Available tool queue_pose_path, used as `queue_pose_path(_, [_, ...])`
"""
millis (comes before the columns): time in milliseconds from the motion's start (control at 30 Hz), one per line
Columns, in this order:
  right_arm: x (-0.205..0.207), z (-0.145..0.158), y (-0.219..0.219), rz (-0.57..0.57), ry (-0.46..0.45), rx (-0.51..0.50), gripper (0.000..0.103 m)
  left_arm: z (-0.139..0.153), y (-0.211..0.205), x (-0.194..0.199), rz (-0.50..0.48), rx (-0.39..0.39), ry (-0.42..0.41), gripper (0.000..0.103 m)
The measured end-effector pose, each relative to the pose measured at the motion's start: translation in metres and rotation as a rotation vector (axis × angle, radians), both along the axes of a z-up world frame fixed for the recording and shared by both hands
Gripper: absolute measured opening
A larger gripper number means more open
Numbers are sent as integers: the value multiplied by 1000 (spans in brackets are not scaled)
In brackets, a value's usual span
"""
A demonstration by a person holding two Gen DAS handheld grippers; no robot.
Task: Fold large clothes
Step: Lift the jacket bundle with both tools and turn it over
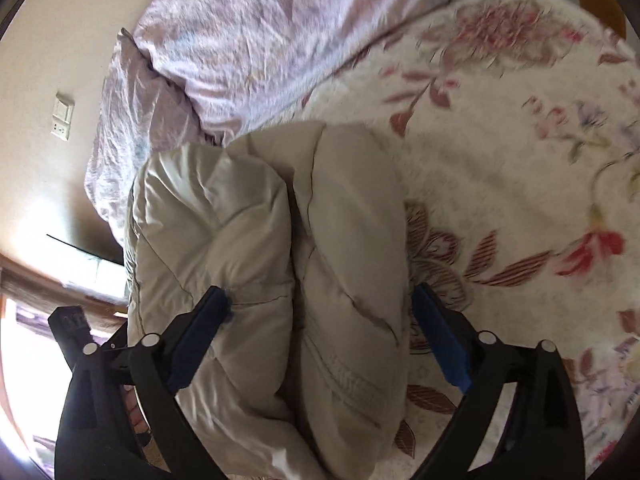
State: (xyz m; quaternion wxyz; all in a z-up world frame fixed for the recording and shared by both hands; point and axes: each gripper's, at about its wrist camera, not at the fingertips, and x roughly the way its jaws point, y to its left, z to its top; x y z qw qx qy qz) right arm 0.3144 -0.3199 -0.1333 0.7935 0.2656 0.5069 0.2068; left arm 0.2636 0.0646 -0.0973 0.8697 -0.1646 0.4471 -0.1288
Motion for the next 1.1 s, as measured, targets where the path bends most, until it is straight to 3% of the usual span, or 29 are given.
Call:
queue_pose_path(167, [14,-21,9,52,82,79,102,-4,-13,8,-29,-11,8,101])
queue_pose_path(367, [24,-24,27,144,104,156,102,-14,-17,18,-50,-80,38,101])
queue_pose_path(533, [28,-21,40,184,76,158,102,-24,-15,24,-62,-175,69,101])
queue_pose_path(933, [29,-27,33,188,81,207,102,-34,-10,31,-72,-258,93,101])
queue_pose_path(1100, [31,-28,35,216,78,206,102,-46,6,33,-97,-363,176,101])
